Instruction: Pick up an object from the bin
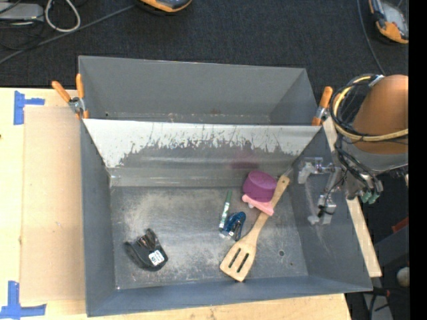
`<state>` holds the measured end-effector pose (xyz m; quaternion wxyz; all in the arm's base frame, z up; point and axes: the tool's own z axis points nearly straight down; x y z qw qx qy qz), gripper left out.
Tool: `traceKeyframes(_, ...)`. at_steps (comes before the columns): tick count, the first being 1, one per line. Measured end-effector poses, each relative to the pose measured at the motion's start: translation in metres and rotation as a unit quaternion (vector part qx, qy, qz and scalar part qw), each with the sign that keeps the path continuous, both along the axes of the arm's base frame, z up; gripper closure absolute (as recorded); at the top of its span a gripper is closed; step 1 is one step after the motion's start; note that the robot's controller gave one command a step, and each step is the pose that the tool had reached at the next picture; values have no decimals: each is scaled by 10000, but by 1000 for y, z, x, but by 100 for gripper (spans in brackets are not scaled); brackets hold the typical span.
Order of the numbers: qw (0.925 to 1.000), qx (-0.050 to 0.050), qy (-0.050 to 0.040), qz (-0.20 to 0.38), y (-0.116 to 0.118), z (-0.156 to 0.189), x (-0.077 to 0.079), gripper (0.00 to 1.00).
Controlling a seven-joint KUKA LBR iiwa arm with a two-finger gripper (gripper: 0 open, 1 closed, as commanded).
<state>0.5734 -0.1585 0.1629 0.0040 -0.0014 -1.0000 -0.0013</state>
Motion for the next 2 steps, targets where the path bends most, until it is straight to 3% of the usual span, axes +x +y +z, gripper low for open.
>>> traceKeyframes(1,10000,-10,-38,18,0,5,2,0)
traceKeyframes(2,10000,-13,-51,-47,15,-53,-5,0)
